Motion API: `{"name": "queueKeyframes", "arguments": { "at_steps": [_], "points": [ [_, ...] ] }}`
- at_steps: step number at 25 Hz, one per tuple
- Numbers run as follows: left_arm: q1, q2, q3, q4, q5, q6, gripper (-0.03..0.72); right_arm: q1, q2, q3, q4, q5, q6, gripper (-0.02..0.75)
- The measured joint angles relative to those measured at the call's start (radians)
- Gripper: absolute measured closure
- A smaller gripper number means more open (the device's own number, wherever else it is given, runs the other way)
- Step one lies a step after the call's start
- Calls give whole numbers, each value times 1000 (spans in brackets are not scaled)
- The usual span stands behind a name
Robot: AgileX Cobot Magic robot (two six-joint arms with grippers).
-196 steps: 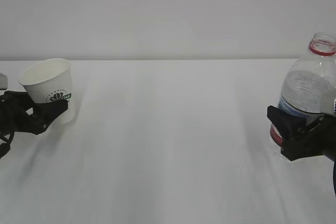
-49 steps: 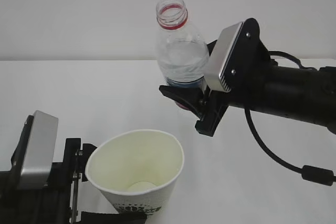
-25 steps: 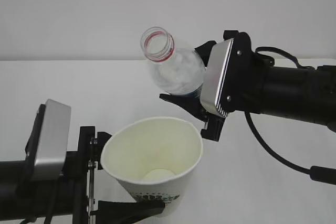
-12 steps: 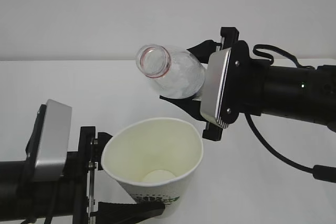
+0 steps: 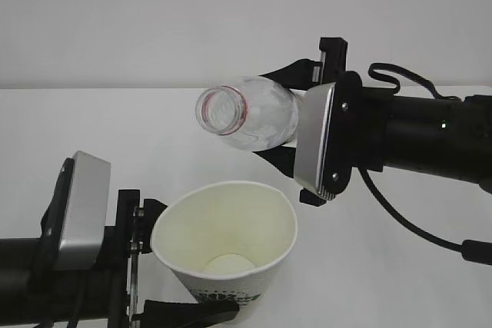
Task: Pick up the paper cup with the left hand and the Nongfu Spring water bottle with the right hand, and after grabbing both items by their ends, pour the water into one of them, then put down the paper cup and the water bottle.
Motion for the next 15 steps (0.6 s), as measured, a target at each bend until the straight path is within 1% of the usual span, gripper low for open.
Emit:
{"name": "queueKeyframes", "arguments": {
  "at_steps": [4, 10, 15],
  "points": [
    [0, 0, 0, 4, 0, 0, 155, 0, 0, 0, 0, -5, -23, 233],
    [0, 0, 0, 6, 0, 0, 160, 0, 0, -4, -2, -60, -49, 233],
    [0, 0, 0, 14, -12, 0, 160, 0, 0, -39, -6, -69, -52, 233]
  ]
}}
